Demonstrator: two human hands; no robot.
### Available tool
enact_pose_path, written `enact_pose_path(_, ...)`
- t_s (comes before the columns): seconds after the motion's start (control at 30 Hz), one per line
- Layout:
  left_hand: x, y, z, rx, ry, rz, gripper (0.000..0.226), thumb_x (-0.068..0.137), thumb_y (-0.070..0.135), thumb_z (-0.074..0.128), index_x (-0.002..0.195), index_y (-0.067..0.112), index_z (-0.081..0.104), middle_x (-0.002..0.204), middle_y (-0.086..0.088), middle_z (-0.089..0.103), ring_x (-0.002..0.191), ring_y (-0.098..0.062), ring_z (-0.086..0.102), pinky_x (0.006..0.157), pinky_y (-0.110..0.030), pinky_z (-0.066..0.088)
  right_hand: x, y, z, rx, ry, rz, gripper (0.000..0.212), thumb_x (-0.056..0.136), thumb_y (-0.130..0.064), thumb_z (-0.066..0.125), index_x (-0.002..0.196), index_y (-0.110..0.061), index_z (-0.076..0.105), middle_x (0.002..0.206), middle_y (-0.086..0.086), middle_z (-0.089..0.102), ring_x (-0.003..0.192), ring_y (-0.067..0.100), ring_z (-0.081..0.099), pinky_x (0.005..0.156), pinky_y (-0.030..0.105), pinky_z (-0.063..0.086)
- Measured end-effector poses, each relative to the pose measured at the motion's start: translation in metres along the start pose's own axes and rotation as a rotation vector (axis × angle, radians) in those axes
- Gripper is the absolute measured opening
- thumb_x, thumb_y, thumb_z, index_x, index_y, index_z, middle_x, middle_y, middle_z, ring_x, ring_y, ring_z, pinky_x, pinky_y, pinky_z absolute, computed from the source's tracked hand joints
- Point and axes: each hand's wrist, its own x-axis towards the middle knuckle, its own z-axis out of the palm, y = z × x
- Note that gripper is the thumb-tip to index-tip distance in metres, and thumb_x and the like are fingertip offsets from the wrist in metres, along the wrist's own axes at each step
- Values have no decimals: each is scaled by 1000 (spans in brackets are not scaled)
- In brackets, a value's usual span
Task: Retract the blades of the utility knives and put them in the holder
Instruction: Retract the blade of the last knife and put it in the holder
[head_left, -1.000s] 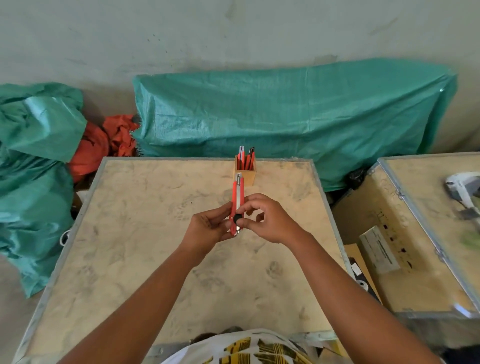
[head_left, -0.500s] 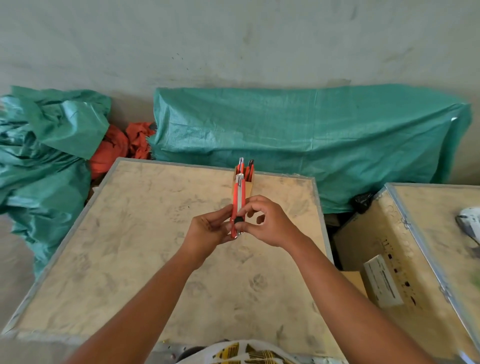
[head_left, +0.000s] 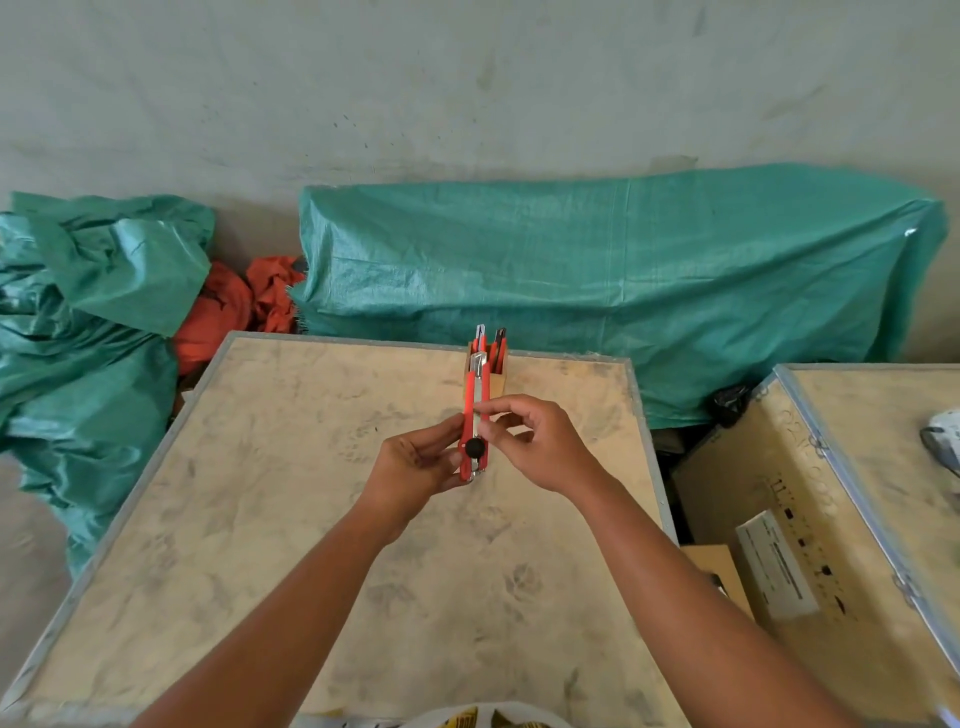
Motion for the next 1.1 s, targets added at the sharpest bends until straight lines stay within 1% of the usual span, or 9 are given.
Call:
enact_pose_path(0.13,31,5,0,44,-1,0,46,88,-17,56,129,3,60,123,-8,69,103,-31,71,75,-29,61,31,2,-10,-5,59,26,25,92,-15,73,116,-24,76,112,-12,73,85,-5,70,80,13,55)
enact_pose_path(0.33,104,13,2,161,11,13,45,88,-17,55,127,5,63,121,-12,70,96,-30,73,85,-38,60,91,15,-26,-8,124,50,27,89,-10,74,111,-25,78,104,-9,77,83,13,73,84,25,59)
enact_pose_path(0.5,181,14,6,230,18,63,44,87,-17,55,124,5,65,115,-13,72,98,-32,71,90,-43,58,147,44,-36,8,276,85,22,89,-11,74,106,-22,80,99,-6,79,80,2,74,72,15,56)
enact_pose_path(0.6,220,9,7,291,91,74,45,86,-12,61,123,13,66,111,-4,73,104,-21,70,96,-43,55,176,70,-38,22,349,87,23,89,-8,74,108,-20,79,98,-5,79,77,1,73,72,16,57)
enact_pose_path(0.7,253,-4,-1,423,148,38,54,84,1,69,132,23,59,129,5,65,124,-12,58,107,-43,47,197,100,-33,-36,411,68,23,88,-5,73,106,-18,79,102,-1,78,84,10,75,77,22,59)
enact_pose_path(0.8,277,-17,-11,552,147,-16,70,83,14,74,144,29,44,149,5,48,139,-18,42,112,-44,41,211,127,-23,-117,443,33,23,88,-3,73,106,-15,79,104,2,76,88,13,74,81,23,60)
enact_pose_path(0.87,289,-26,-16,629,121,-51,83,81,22,77,150,28,31,155,3,38,141,-26,38,112,-45,39,216,141,-16,-164,439,13,23,87,-1,73,105,-13,79,103,3,76,88,13,73,80,21,59)
enact_pose_path(0.97,301,-43,-22,652,41,-144,99,78,26,81,153,27,17,158,0,33,143,-26,35,112,-49,38,219,158,-3,-211,405,-10,25,86,3,71,104,-12,79,101,4,76,90,15,72,79,22,59)
enact_pose_path(1.1,311,-59,-27,647,-43,-185,98,76,17,82,154,19,21,153,-4,42,137,-27,45,112,-38,37,219,175,8,-254,346,0,26,87,2,71,105,-14,80,101,3,76,92,15,70,77,25,57)
